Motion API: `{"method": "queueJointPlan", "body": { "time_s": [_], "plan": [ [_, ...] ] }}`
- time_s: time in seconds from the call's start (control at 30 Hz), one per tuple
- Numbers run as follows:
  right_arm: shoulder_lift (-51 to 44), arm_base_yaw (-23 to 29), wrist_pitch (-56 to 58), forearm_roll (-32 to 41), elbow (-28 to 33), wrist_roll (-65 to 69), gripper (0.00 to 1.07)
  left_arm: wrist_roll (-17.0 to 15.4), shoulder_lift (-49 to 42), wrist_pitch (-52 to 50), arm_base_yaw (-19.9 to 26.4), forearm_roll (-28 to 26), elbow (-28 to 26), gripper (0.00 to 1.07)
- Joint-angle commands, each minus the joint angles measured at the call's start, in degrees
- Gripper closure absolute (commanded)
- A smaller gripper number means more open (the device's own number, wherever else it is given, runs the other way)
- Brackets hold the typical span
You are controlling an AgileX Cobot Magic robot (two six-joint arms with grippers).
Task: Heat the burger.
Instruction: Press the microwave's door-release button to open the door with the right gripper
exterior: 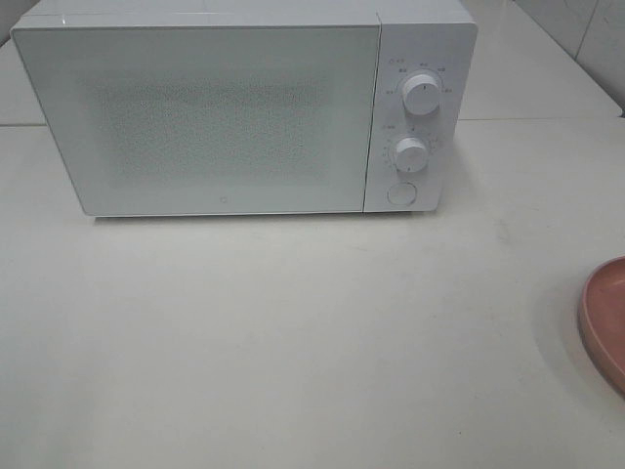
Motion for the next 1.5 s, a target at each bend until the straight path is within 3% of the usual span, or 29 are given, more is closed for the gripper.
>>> {"method": "queueJointPlan", "body": {
  "time_s": [0.03,0.8,1.5],
  "plan": [
    [-1.4,0.0,0.0,0.2,0.1,0.0,0.31,-0.2,-1.2,-0.9,0.0,-0.4,0.1,0.07],
    [2.4,0.0,-1.8,-0.2,-2.4,1.1,0.31,-0.2,-1.2,-0.9,0.0,-0.4,0.1,0.07],
    [21.0,0.0,-25.1,-0.3,-2.4,1.1,0.31,-0.2,-1.2,-0.9,0.0,-0.4,0.1,0.07]
  ]
}}
